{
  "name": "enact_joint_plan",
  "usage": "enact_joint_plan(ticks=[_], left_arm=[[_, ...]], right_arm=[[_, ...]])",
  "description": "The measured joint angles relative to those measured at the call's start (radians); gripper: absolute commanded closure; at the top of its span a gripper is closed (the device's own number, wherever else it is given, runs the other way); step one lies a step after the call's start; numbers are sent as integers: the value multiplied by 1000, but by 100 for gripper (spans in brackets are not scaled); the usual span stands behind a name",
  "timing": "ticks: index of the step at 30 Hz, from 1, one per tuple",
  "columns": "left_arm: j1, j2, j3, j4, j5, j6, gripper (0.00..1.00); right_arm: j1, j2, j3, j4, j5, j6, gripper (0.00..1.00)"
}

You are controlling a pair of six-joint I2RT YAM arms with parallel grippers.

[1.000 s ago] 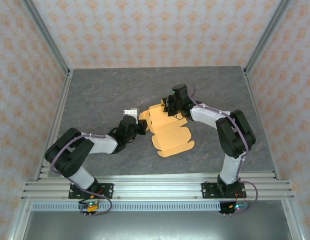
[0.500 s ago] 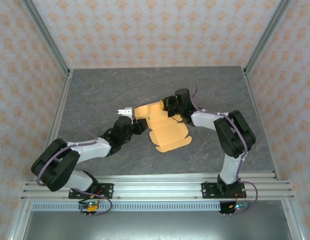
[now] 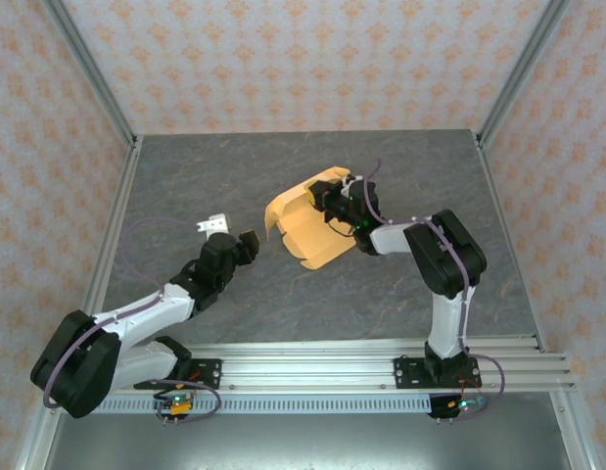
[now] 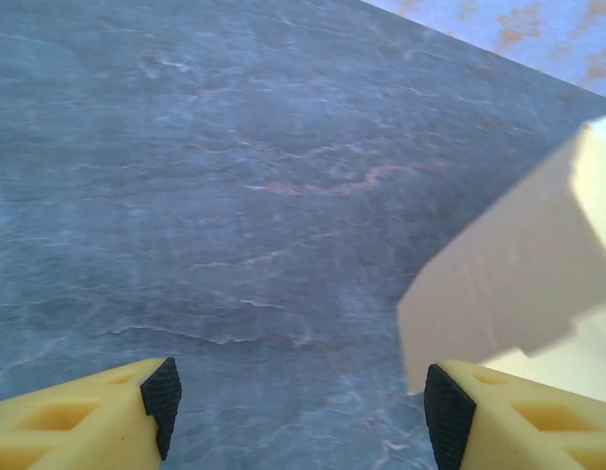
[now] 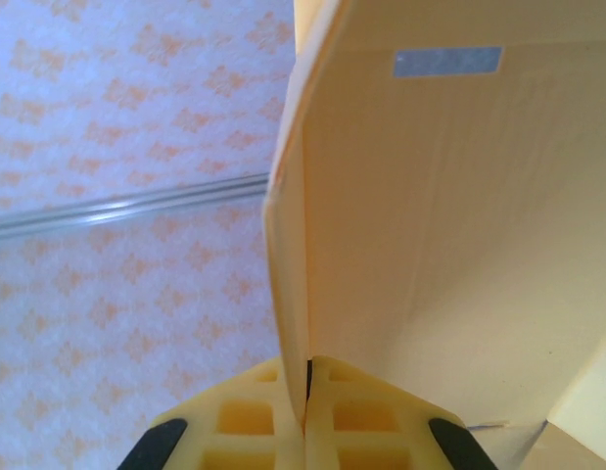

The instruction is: Fold the paper box

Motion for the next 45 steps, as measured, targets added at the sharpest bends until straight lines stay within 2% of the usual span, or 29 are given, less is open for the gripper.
enact_joint_plan(ticks=[4, 10, 14, 21, 24, 27, 32, 45], left_arm=[[21, 11, 3, -24, -21, -4, 30], [24, 148, 42, -12, 1, 27, 32], [24, 239, 42, 56, 69, 51, 34], [23, 297, 76, 129, 195, 144, 39], [23, 312, 93, 175, 240, 177, 45], [23, 329, 97, 224, 275, 210, 56], [20, 395, 124, 269, 343, 240, 60], [-16, 505, 197, 310, 400, 255, 68]], right_arm=[[0, 5, -24, 53, -22, -89, 91], [0, 58, -48, 142, -30, -153, 92], [0, 113, -62, 216, -30, -151, 92], [0, 126, -80, 272, -30, -141, 92], [-1, 129, -79, 278, -31, -132, 92], [-6, 141, -77, 292, -37, -111, 92], [-13, 174, -66, 335, -44, -69, 92], [-14, 181, -66, 354, -43, -50, 92]])
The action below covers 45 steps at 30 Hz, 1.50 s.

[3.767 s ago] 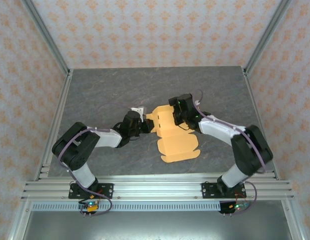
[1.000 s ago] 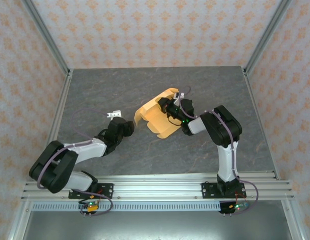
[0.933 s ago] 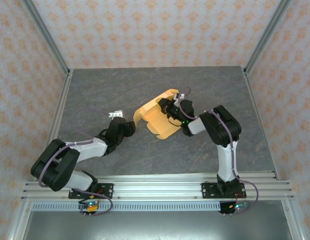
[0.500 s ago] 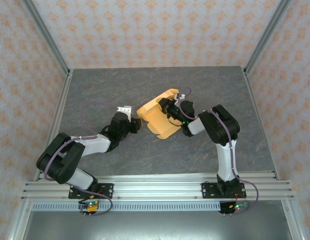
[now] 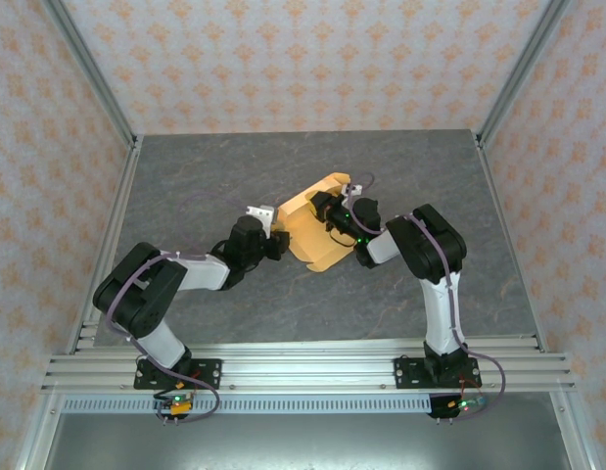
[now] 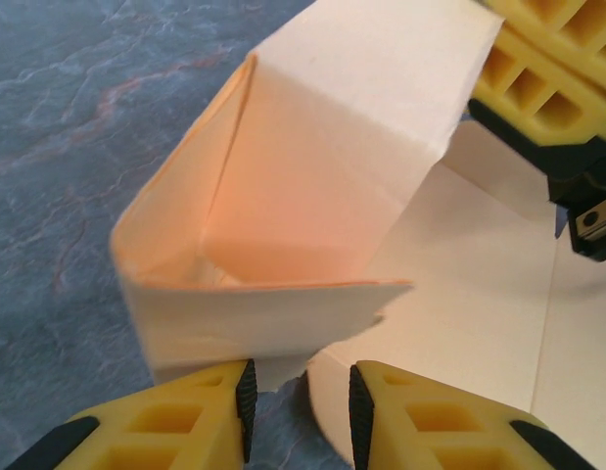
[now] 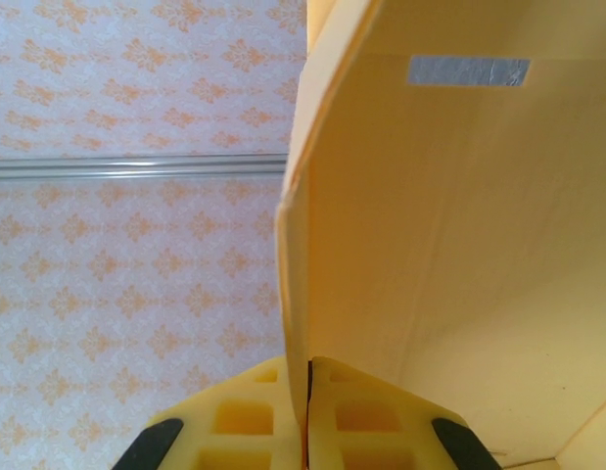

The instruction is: Fold the paper box

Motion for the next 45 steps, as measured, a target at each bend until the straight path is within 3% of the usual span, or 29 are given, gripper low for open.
enact_joint_plan(ticks=[2, 5, 9, 11, 12, 14, 17, 20, 25, 29, 34, 39, 45], left_arm=[[-1, -1, 3, 2, 3, 2, 66], [-1, -31, -16, 3, 1, 10, 56], [-1, -179, -114, -5, -29, 29, 47], [1, -247, -155, -9, -58, 36, 38], [3, -267, -170, -9, -70, 39, 28], [18, -291, -197, -11, -111, 24, 25], [42, -283, -204, -27, -192, 0, 29], [72, -230, -212, 29, -197, 3, 29], [82, -45, -167, 82, -101, 49, 28], [82, 11, -121, 107, -43, 80, 30], [82, 29, -88, 153, 3, 131, 39], [64, 41, -88, 197, 34, 161, 57], [8, 41, -88, 215, 20, 187, 61]], right_arm=[[-2, 0, 0, 0, 0, 0, 93], [-4, 0, 0, 0, -1, 0, 93], [-4, 0, 0, 0, -1, -1, 93], [-4, 2, 0, 1, -2, -1, 93], [-4, 2, 0, 1, -2, -1, 93], [-4, 3, 0, 4, -5, -1, 93], [-4, 3, 0, 7, -12, 0, 93], [-4, 3, 0, 8, -20, -1, 93], [-4, 3, 0, 8, -41, -1, 93], [-4, 3, -1, 8, -51, -1, 93], [-5, 3, -6, 10, -54, -1, 93], [-6, 3, -8, 15, -58, -1, 93], [-6, 3, -9, 15, -61, -1, 93]])
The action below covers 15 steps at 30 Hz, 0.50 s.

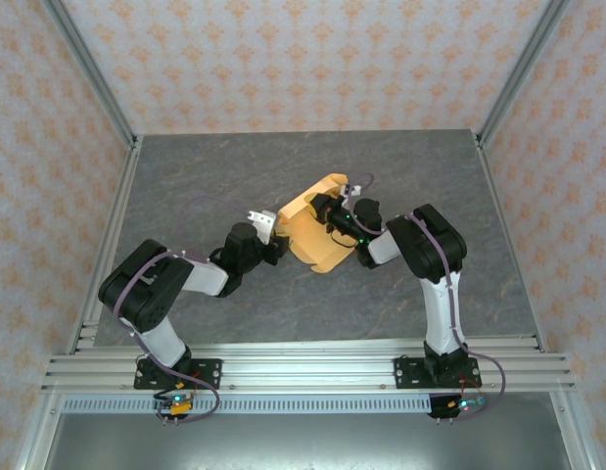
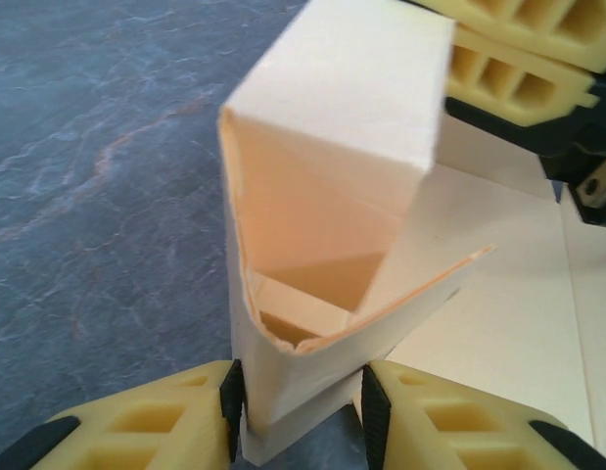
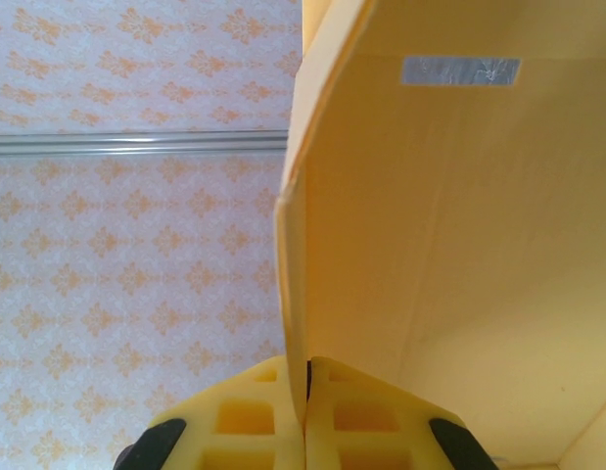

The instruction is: Fold the paper box

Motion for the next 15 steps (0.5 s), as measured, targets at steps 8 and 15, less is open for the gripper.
enact_joint_plan(ticks=[8, 15], left_arm=[[-38, 0, 0, 1, -47, -11, 62], [-62, 25, -2, 45, -110, -76, 63]], right_arm=[[-2, 0, -9, 7, 1, 0, 95], [10, 0, -51, 68, 51, 12, 96]])
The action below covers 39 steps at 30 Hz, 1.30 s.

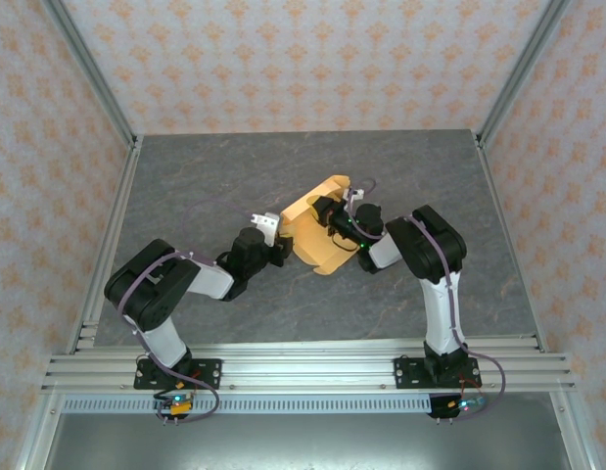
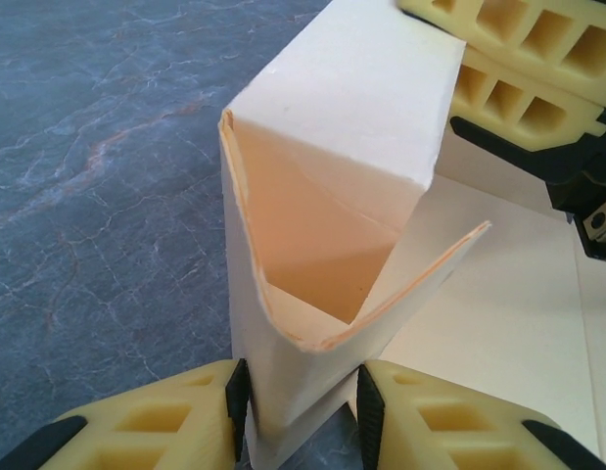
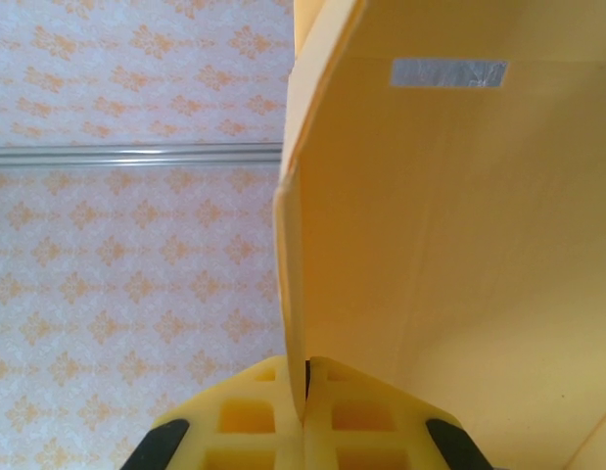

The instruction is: Fold the paper box

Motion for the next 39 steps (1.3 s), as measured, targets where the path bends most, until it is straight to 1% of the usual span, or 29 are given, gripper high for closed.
enact_joint_plan(ticks=[7, 14, 22, 32, 35, 39], left_arm=[[0, -3, 8, -6, -44, -8, 64], [0, 9, 21, -3, -57, -39, 67], [-39, 52, 32, 35, -141, -74, 68], [-76, 95, 62, 61, -281, -114, 74], [-82, 106, 76, 60, -309, -118, 77], [-85, 125, 98, 60, -334, -118, 79]], right_arm=[[31, 0, -1, 3, 40, 8, 96], [47, 0, -10, 11, 86, 17, 96], [90, -34, -90, 52, 223, 61, 96], [155, -69, -125, 39, 410, 114, 95], [168, -86, -128, 16, 448, 119, 92], [179, -99, -130, -4, 486, 121, 91]])
